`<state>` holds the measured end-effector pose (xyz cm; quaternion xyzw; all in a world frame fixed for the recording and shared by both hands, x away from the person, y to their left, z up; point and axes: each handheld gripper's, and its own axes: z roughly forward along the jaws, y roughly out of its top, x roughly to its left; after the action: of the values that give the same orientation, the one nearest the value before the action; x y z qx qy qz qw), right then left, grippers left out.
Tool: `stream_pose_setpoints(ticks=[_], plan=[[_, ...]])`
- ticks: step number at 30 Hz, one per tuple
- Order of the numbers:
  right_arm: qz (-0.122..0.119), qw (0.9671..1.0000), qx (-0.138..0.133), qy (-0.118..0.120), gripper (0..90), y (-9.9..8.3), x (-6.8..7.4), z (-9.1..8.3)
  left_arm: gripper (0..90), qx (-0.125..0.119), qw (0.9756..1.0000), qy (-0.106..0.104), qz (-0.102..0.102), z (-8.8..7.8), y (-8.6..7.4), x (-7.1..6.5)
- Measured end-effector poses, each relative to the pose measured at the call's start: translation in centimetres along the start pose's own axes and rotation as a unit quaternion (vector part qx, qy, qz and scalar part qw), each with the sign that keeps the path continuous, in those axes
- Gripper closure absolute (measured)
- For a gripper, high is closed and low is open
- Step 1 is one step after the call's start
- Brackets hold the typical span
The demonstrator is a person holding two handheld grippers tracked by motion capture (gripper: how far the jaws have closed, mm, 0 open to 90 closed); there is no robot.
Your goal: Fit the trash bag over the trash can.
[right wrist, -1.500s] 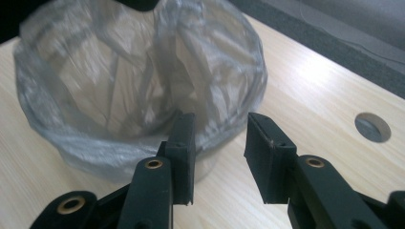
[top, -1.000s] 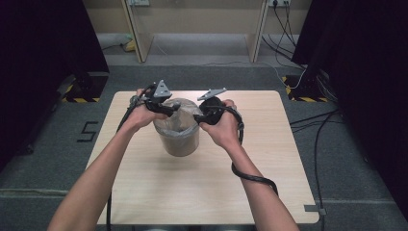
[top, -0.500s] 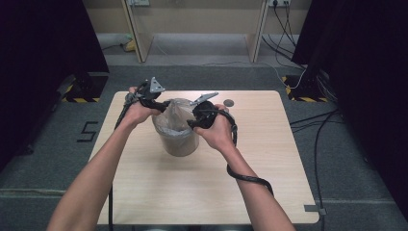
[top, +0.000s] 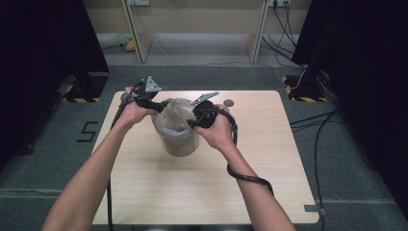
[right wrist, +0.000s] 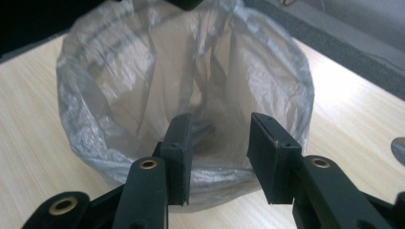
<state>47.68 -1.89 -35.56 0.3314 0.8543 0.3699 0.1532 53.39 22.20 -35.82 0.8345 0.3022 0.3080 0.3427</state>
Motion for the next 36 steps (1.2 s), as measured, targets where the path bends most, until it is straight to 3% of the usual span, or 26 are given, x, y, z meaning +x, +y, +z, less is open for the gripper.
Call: stream_pose_setpoints(ticks=[3,6,9,15,20,23,26,29,36], plan=[[0.001,0.9999,-0.011,-0.001,60.4,0.3,0.0,-0.2,38.1,-0.002,0.9999,-0.009,-0.008,-0.8,-0.3,-0.4],[-0.003,1.0000,-0.008,0.001,60.0,0.3,0.3,-0.1,37.7,0.010,0.9999,-0.011,0.007,-1.4,-1.0,-1.0],[-0.002,1.0000,-0.006,0.003,59.8,0.2,0.6,0.0,36.8,0.020,0.9997,-0.010,0.007,-1.7,-1.8,-1.2],[0.000,1.0000,-0.007,0.001,59.4,0.0,0.7,-0.3,36.8,0.035,0.9994,-0.005,-0.003,-2.3,-3.0,-0.7],[0.001,0.9999,-0.011,0.000,58.6,0.0,0.7,-0.5,33.0,0.017,0.9998,-0.005,-0.014,-2.4,-2.8,-0.7],[0.002,0.9999,-0.016,-0.001,57.8,0.0,0.6,-0.7,23.0,0.008,0.9996,-0.001,-0.029,-2.5,-2.6,-0.9],[0.008,0.9997,-0.023,-0.002,56.4,-0.1,0.2,-1.2,15.1,-0.009,0.9996,-0.007,-0.025,-3.0,-2.6,-1.0],[0.011,0.9994,-0.031,-0.009,53.5,-0.3,-0.3,-1.7,15.1,-0.021,0.9993,-0.010,-0.029,-3.5,-2.6,-1.0],[0.032,0.9983,-0.043,-0.023,49.6,-1.5,-1.7,-2.7,15.2,-0.053,0.9961,-0.015,-0.069,-5.2,-3.5,-0.7]])
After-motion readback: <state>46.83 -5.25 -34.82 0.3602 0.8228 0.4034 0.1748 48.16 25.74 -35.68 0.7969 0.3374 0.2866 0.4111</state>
